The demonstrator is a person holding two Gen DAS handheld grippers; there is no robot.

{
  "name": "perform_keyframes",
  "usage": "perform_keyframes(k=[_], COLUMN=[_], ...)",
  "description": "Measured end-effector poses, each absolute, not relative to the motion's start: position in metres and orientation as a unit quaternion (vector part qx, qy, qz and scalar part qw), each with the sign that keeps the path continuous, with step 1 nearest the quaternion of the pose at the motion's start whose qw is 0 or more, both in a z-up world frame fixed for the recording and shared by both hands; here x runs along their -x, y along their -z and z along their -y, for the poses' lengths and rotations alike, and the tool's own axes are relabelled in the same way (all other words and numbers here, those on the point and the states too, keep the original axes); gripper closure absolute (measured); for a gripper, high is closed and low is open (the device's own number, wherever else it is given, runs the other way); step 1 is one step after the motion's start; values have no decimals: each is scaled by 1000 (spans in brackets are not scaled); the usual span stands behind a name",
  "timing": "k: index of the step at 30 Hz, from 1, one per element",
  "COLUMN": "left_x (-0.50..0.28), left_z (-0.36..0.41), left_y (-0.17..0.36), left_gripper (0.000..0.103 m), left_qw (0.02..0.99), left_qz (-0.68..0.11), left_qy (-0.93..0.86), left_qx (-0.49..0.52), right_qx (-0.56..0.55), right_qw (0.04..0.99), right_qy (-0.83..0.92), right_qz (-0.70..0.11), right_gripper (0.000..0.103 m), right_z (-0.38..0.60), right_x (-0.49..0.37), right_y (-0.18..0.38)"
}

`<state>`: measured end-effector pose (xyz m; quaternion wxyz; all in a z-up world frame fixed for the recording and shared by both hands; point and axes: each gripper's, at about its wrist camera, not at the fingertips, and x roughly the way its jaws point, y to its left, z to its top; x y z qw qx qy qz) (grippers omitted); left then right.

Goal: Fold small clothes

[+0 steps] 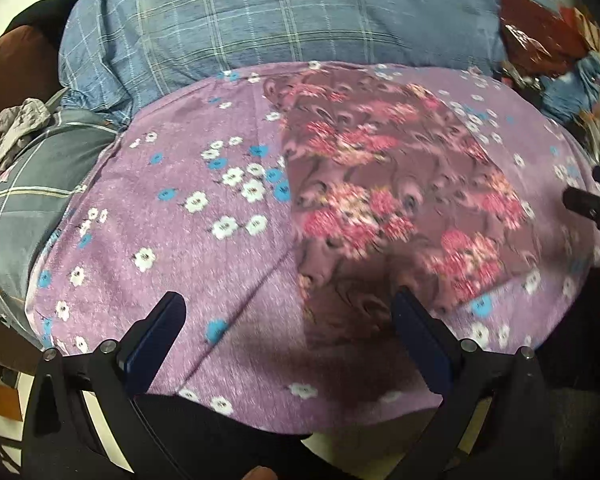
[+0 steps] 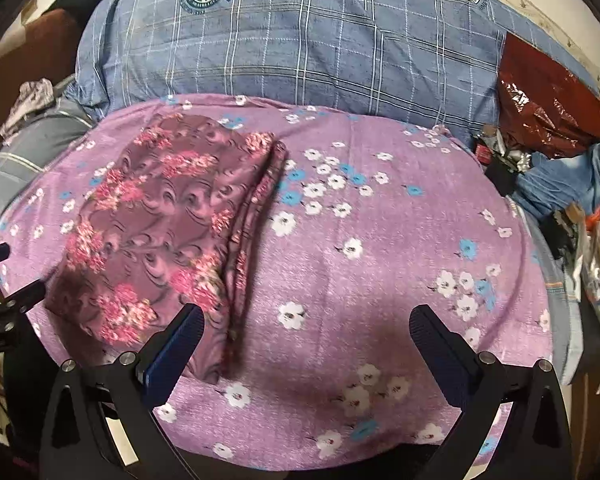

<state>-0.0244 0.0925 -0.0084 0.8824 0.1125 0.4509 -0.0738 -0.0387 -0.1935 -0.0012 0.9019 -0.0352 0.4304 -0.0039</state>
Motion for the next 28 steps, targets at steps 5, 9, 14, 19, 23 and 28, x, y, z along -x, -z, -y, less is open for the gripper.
perform_keyframes(k=[5, 9, 14, 19, 23, 28], left_x=[33, 38, 39, 39, 43, 49], left_z=[-83, -71, -59, -52, -46, -39], left_y=[5, 1, -3, -9, -15, -16], left_gripper=[0, 0, 0, 0, 0, 0], left_qw=[882, 882, 880, 880, 884, 891], left_qz=[-448, -445, -447, -446, -437, -421], left_qy=[83, 97, 110, 126, 136, 127], left_qx=[-119, -122, -122, -104, -95, -114], right_qx=[49, 46, 42, 39, 40, 47], right_qw=[902, 904, 905, 905, 904, 906], right_qy=[13, 7, 5, 4, 6, 12], right_qz=[-428, -424, -424, -424, -426, -420], right_gripper=[0, 0, 0, 0, 0, 0], right_z=[191, 190, 190, 189, 188, 188], right_x=[43, 47, 49, 51, 51, 52], right_y=[2, 0, 0, 0, 0, -2])
